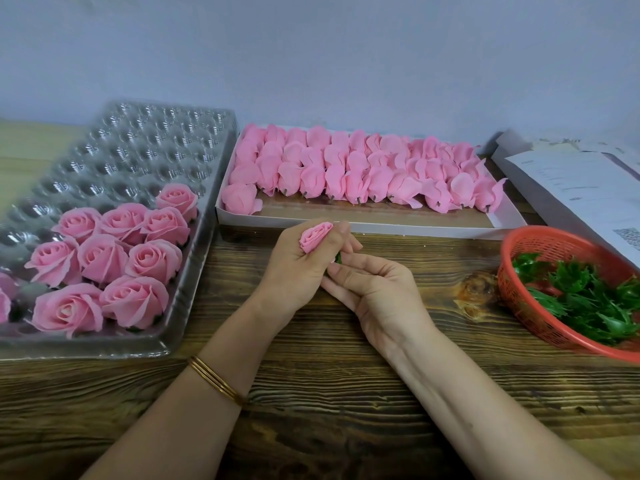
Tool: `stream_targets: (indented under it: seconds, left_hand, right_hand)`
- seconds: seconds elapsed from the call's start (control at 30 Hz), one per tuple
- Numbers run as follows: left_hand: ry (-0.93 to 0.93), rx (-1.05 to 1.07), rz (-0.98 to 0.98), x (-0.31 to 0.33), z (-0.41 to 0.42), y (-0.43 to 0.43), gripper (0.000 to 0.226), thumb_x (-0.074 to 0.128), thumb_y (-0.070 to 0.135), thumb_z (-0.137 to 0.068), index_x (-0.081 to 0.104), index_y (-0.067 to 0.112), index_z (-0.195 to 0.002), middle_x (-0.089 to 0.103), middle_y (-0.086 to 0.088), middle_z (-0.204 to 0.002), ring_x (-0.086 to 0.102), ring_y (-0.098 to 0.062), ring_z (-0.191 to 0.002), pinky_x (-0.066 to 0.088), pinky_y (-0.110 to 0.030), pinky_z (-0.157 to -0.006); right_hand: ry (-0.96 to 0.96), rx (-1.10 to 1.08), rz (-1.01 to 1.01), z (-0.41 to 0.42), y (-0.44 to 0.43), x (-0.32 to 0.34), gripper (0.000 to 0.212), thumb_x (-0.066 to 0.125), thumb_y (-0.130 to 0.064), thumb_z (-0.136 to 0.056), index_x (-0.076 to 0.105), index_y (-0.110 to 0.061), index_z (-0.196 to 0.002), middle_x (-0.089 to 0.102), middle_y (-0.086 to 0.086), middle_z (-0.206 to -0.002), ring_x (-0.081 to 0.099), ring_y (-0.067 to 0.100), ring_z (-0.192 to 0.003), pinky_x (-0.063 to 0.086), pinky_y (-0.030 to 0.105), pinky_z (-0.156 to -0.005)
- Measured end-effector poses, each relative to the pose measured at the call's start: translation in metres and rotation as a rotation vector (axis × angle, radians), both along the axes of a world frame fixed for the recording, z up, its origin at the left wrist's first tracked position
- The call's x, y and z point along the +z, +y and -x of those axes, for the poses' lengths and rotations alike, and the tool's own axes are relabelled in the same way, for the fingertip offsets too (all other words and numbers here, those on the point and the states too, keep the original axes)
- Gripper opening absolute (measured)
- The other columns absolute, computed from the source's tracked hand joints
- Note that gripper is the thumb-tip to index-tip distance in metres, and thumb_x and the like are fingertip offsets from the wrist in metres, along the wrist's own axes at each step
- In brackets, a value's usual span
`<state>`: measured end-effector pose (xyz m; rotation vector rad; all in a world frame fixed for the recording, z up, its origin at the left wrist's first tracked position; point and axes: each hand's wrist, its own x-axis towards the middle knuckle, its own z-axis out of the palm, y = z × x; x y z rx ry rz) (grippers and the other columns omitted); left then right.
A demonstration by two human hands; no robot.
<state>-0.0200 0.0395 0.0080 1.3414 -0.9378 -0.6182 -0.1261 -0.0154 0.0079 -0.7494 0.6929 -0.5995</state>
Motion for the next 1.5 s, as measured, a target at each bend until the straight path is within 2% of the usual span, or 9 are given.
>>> stream_targets:
  seconds: [0.13, 0.27, 0.4, 0.53, 0.73, 0.9, 1.07, 1.33, 1.5]
  left_hand:
    - [0.015, -0.034, 0.002, 0.001, -0.001, 0.001, 0.034, 0.053, 0.021, -0.101, 0.068, 0.014, -0.071, 0.073, -0.009, -0.084, 0.068, -0.013, -0.083, 0.053, -0.024, -0.082]
    - [0.025, -0.043, -0.005, 0.001, -0.001, 0.001, 0.034, 0.053, 0.021, -0.101, 0.066, 0.009, -0.072, 0.073, -0.01, -0.084, 0.069, -0.014, -0.084, 0.053, -0.023, -0.08]
    - [0.043, -0.009, -0.008, -0.001, -0.001, -0.001, 0.035, 0.053, 0.021, -0.101, 0.065, 0.009, -0.071, 0.076, -0.005, -0.092, 0.07, -0.014, -0.089, 0.053, -0.026, -0.083]
    - [0.2, 0.012, 0.038, 0.001, -0.002, -0.001, 0.033, 0.056, 0.037, -0.091, 0.066, 0.02, -0.064, 0.075, -0.011, -0.098, 0.069, -0.019, -0.092, 0.054, -0.04, -0.09]
    - [0.343, -0.019, 0.051, 0.003, -0.003, -0.001, 0.035, 0.053, 0.032, -0.096, 0.065, 0.013, -0.069, 0.073, -0.008, -0.094, 0.069, -0.016, -0.091, 0.052, -0.037, -0.091]
    - [0.371, -0.027, 0.034, 0.006, -0.005, 0.0, 0.036, 0.051, 0.027, -0.1, 0.064, 0.01, -0.071, 0.073, -0.006, -0.091, 0.069, -0.015, -0.092, 0.052, -0.034, -0.088]
    - [0.379, -0.032, 0.01, 0.008, -0.004, 0.001, 0.036, 0.05, 0.028, -0.1, 0.062, 0.007, -0.075, 0.074, -0.009, -0.096, 0.069, -0.017, -0.093, 0.053, -0.037, -0.092]
    - [0.361, -0.034, 0.002, 0.01, -0.002, 0.003, 0.04, 0.052, 0.032, -0.098, 0.069, 0.021, -0.064, 0.075, -0.006, -0.093, 0.07, -0.018, -0.095, 0.053, -0.038, -0.094]
    - [0.384, -0.046, -0.003, 0.01, -0.004, 0.003, 0.04, 0.049, 0.029, -0.102, 0.069, 0.015, -0.07, 0.076, -0.007, -0.095, 0.072, -0.017, -0.093, 0.054, -0.031, -0.085]
  right_hand:
    - [-0.017, 0.014, -0.002, 0.001, -0.001, 0.002, 0.02, 0.06, 0.018, -0.083, 0.065, 0.017, -0.102, 0.073, 0.02, -0.106, 0.073, 0.024, -0.093, 0.061, 0.033, -0.079]
    - [-0.006, -0.006, 0.065, -0.001, 0.002, 0.002, 0.021, 0.057, 0.02, -0.084, 0.067, 0.012, -0.1, 0.067, 0.018, -0.123, 0.069, 0.027, -0.105, 0.061, 0.032, -0.081]
    - [0.028, -0.025, 0.134, -0.002, 0.005, 0.002, 0.024, 0.057, 0.023, -0.083, 0.069, 0.008, -0.099, 0.069, 0.02, -0.101, 0.072, 0.023, -0.089, 0.061, 0.032, -0.079]
    - [-0.007, -0.017, 0.036, -0.001, 0.002, 0.005, 0.023, 0.048, 0.015, -0.091, 0.069, 0.009, -0.099, 0.073, 0.024, -0.097, 0.074, 0.029, -0.085, 0.062, 0.033, -0.077]
    - [-0.075, 0.065, -0.084, 0.0, -0.001, 0.006, 0.021, 0.056, 0.008, -0.089, 0.067, 0.011, -0.108, 0.073, 0.024, -0.101, 0.074, 0.028, -0.089, 0.061, 0.032, -0.08]
    - [-0.152, 0.128, -0.177, 0.0, -0.002, 0.005, 0.024, 0.062, 0.005, -0.076, 0.071, 0.009, -0.098, 0.073, 0.022, -0.102, 0.074, 0.028, -0.091, 0.06, 0.034, -0.083]
    - [-0.069, 0.15, -0.129, 0.001, -0.004, 0.004, 0.03, 0.067, 0.002, -0.071, 0.073, 0.001, -0.101, 0.074, 0.019, -0.102, 0.074, 0.025, -0.089, 0.062, 0.031, -0.076]
    - [-0.107, 0.094, -0.13, -0.001, -0.003, 0.004, 0.036, 0.065, 0.011, -0.065, 0.07, 0.006, -0.1, 0.075, 0.02, -0.094, 0.075, 0.025, -0.085, 0.061, 0.032, -0.078]
    - [-0.137, 0.079, -0.093, -0.002, -0.002, 0.002, 0.033, 0.065, 0.015, -0.062, 0.068, 0.005, -0.092, 0.074, 0.021, -0.089, 0.075, 0.027, -0.083, 0.062, 0.033, -0.078]
